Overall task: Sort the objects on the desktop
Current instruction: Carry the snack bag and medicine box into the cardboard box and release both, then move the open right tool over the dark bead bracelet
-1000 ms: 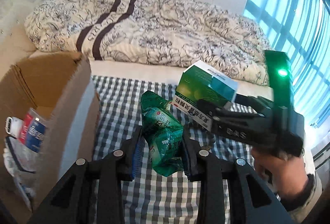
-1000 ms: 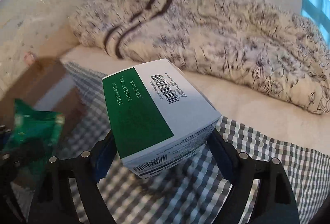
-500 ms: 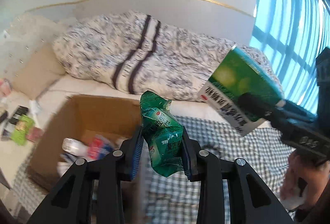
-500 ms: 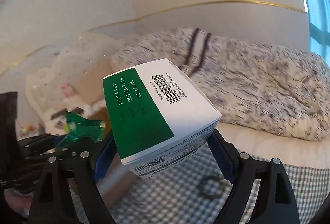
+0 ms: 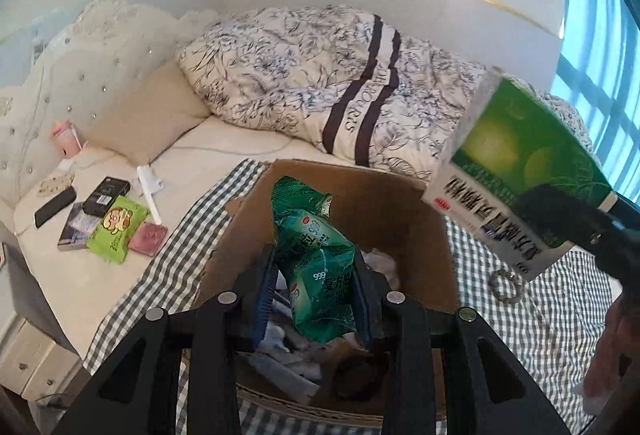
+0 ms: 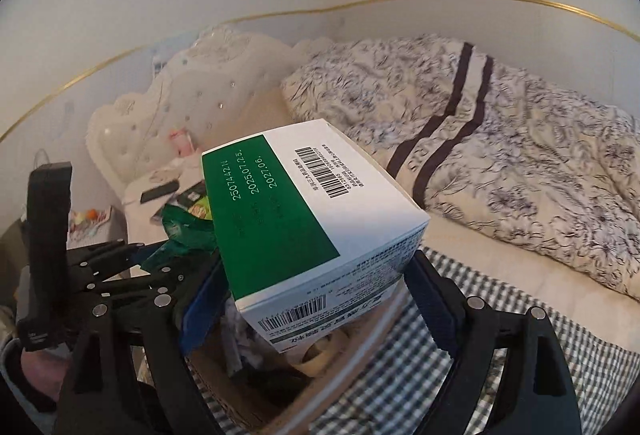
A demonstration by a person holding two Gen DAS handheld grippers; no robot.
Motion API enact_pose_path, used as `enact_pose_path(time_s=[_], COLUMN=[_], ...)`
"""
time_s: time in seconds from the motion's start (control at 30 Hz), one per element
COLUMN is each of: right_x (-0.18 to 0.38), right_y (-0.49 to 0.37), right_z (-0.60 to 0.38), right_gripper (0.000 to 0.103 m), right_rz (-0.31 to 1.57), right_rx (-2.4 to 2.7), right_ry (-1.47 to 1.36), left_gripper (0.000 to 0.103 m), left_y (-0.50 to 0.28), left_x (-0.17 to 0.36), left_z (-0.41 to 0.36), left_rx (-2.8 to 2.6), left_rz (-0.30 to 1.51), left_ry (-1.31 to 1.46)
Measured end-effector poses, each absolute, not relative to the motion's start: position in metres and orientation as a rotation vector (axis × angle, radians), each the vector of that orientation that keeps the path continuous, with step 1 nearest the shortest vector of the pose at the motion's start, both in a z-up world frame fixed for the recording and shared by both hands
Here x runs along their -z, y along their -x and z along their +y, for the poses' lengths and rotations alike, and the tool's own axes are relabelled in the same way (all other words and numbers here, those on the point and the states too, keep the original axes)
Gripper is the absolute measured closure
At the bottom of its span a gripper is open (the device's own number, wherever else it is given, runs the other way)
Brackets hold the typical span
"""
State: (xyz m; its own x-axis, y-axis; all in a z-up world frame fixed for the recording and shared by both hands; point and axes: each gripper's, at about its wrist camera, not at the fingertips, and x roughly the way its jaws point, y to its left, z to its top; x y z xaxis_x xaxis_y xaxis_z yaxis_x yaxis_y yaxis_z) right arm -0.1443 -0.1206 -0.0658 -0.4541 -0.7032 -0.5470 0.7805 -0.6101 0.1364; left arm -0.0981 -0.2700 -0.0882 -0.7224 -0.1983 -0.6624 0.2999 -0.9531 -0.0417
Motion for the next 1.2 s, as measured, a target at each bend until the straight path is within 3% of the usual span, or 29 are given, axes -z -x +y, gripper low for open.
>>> enact_pose_path(time_s=[0.03,0.07,0.13,0.47,0.67,1.03,1.2], right_x=[0.070,0.072,0.075,0.055,0.066,0.151,0.193], right_y=[0.145,0.145,0.144,0.155,0.185,0.211,0.223], right_z=[-0.129,-0.131,-0.134,-0.074,-0.009,0.044,0.048], right_gripper=[0.014,0.013,0.009,0.000,0.000,0.000,0.000], right_rz=[0.187,0.197,0.217,0.110,0.081,0.238,0.261], right_rx=[2.102,2.101,2.114,2.290,2.412,2.401,2.392], right_ry=[-0.726,-0.727,-0.704,-0.597,-0.711,-1.016,-1.089], left_gripper=[0.056,0.034,0.018,0.018,0.012,0.002,0.000], left_y=[0.099,0.100,0.097,0.094,0.098,0.111,0.120], left_x=[0.091,0.094,0.096,0.090,0.079,0.073,0.083], left_z=[-0.272,-0.274,-0.276,-0.272,-0.243,-0.172,-0.142], left_rx=[2.680,2.679,2.674,2.695,2.748,2.881,2.936], left_rz=[0.211,0.213,0.217,0.244,0.233,0.229,0.135], left_ry=[-1.017,-1.023,-0.997,-0.953,-0.938,-0.947,-0.986])
